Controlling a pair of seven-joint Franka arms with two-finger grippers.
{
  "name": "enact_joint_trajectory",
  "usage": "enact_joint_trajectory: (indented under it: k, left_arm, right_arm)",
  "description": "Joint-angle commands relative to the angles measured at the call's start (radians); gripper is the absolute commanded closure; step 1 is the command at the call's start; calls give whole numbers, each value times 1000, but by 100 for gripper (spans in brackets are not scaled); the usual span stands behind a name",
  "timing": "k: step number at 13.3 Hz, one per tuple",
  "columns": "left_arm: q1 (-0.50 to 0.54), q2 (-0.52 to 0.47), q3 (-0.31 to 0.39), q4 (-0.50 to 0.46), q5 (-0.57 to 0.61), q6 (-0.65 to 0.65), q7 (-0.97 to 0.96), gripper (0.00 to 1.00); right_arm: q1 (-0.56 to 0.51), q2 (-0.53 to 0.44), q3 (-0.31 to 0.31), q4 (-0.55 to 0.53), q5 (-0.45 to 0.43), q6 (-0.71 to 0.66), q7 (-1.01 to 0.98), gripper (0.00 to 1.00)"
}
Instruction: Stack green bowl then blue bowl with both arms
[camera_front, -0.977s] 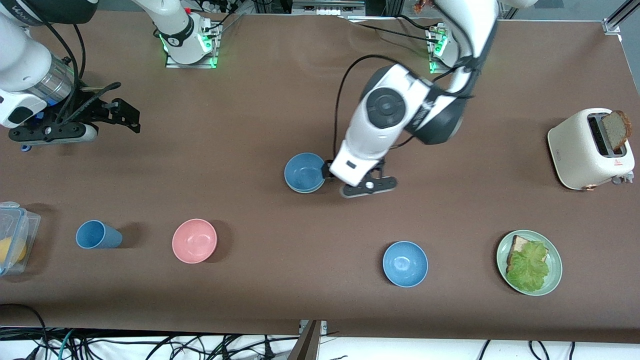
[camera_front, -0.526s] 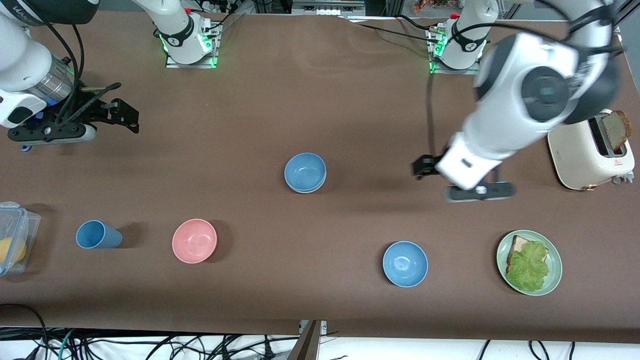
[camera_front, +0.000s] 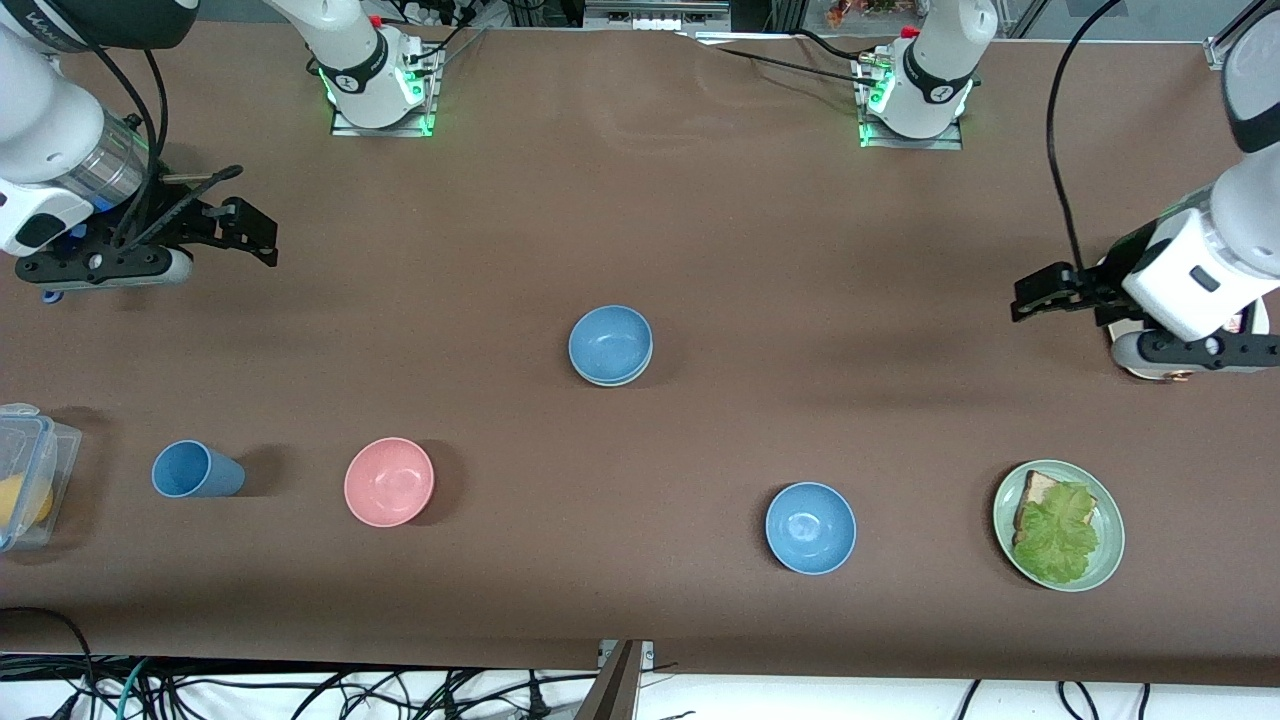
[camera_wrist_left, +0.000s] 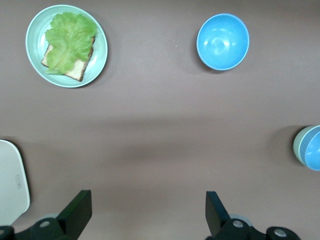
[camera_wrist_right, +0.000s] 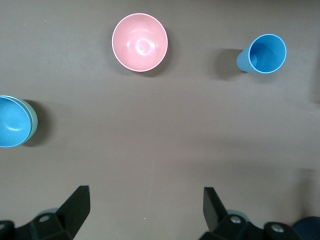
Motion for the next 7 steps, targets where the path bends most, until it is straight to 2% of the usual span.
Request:
enact_joint_trajectory:
  k: [1, 7]
  left_arm:
    - [36, -36, -25, -63, 24, 3, 61, 0]
    - [34, -18, -12, -39, 23, -8, 61, 0]
  right_arm:
    - [-11, 7, 11, 16, -12, -20, -10, 0]
    - [-11, 7, 11, 15, -12, -20, -10, 0]
